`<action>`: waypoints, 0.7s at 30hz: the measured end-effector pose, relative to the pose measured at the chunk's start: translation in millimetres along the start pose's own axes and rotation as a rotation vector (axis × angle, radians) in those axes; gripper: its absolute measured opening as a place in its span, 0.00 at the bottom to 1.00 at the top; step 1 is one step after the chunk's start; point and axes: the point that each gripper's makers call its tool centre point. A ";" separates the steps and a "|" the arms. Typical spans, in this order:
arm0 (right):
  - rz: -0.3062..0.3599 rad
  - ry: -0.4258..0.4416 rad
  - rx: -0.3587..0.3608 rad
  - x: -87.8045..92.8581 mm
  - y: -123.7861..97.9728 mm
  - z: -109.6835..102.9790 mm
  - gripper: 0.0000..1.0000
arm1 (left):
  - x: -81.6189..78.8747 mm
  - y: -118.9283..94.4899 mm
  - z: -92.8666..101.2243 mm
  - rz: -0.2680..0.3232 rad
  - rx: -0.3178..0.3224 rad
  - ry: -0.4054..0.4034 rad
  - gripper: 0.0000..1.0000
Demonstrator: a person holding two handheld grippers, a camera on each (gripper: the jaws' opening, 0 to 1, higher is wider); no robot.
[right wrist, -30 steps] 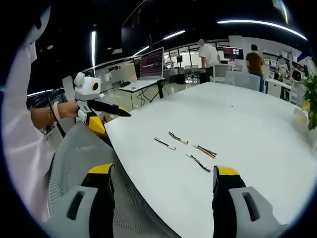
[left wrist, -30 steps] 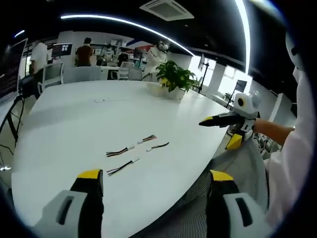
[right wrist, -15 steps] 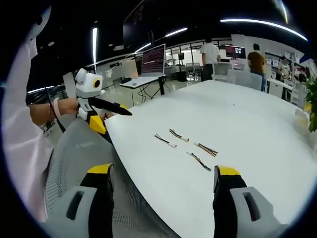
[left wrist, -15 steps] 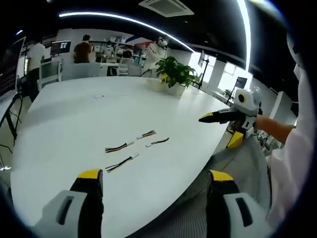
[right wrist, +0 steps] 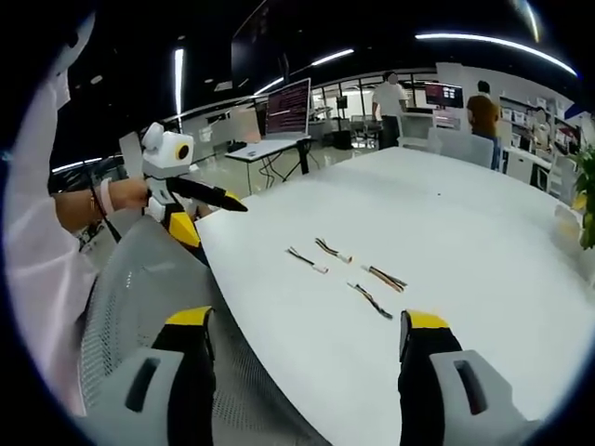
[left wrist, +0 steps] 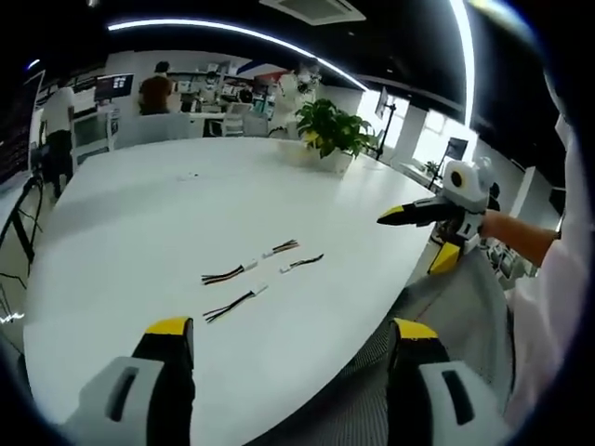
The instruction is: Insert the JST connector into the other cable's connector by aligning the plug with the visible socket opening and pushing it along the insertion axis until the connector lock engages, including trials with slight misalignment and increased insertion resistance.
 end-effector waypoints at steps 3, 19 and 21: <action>0.004 0.001 -0.001 -2.2 0.8 1.5 0.79 | -4.8 0.5 0.7 0.019 0.005 -0.009 0.85; 0.005 -0.019 -0.009 -11.8 10.5 11.3 0.77 | -5.8 4.0 -11.1 0.002 0.006 0.001 0.83; -0.001 -0.027 -0.011 -12.2 12.5 12.6 0.77 | -7.4 6.3 -13.1 0.002 0.009 -0.002 0.83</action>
Point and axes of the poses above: the point that each gripper's makers call its tool centre point, and the gripper's own axes: y roughly forward along the fingers, z roughly to its right, x roughly out of its underside, and after that the axes turned 3 degrees about y, right-handed
